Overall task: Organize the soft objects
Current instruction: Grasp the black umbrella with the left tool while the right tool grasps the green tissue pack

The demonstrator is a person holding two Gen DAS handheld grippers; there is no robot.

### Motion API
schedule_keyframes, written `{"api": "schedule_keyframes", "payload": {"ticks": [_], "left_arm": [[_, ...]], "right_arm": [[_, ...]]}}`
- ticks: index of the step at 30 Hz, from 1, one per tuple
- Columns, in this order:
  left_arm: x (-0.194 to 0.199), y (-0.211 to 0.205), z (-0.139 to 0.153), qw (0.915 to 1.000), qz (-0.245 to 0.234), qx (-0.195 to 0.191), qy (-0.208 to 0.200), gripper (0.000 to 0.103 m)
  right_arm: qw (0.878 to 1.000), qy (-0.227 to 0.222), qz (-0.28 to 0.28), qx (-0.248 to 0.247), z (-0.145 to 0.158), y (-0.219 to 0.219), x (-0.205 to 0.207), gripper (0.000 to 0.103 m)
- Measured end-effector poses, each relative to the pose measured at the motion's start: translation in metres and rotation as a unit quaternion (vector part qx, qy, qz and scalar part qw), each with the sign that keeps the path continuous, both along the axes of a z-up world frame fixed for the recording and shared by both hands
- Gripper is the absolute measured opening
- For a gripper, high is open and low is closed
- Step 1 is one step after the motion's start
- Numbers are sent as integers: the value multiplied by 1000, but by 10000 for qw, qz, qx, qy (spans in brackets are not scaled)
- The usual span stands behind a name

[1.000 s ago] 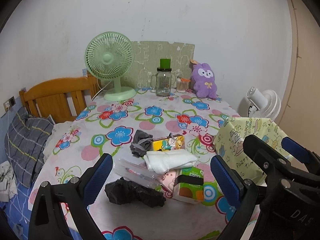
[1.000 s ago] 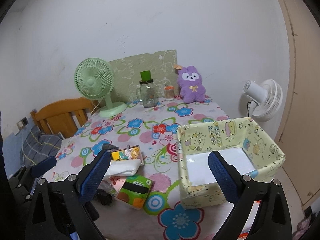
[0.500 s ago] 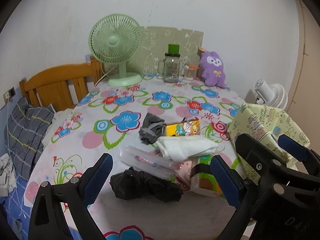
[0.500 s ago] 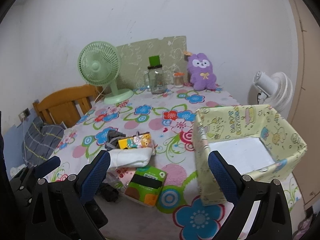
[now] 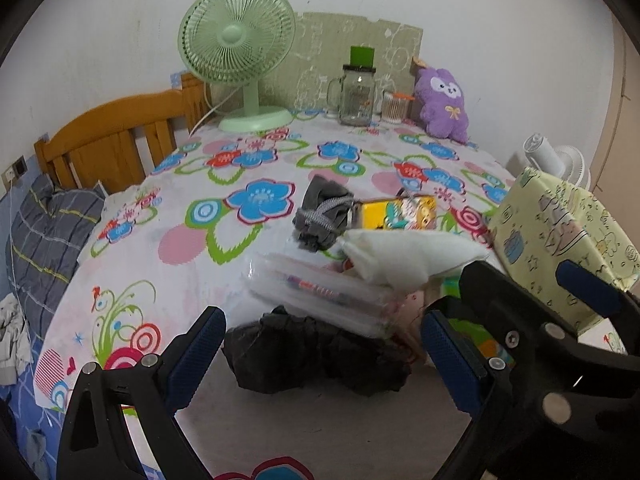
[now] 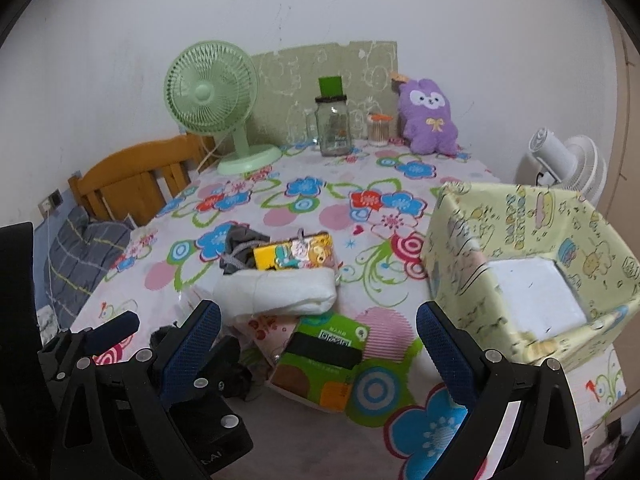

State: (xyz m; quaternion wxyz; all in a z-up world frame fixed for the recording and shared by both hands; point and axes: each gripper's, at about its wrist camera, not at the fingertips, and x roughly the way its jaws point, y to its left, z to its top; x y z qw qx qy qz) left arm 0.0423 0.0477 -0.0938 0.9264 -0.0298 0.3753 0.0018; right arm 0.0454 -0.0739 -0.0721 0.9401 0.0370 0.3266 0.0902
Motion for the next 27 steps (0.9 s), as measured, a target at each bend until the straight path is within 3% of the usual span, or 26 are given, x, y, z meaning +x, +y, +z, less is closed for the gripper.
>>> {"api": "schedule_keyframes", "payload": {"ticks": [19,27], "left_arm": [[15,0,-34,9990,14,95,425,98],[9,2,-40,9986,111,159,495,94]], "right_arm": [[9973,713,-136,-73,-45,7,24,94],[9940,1080,-147,39,-61,8,28,84]]}}
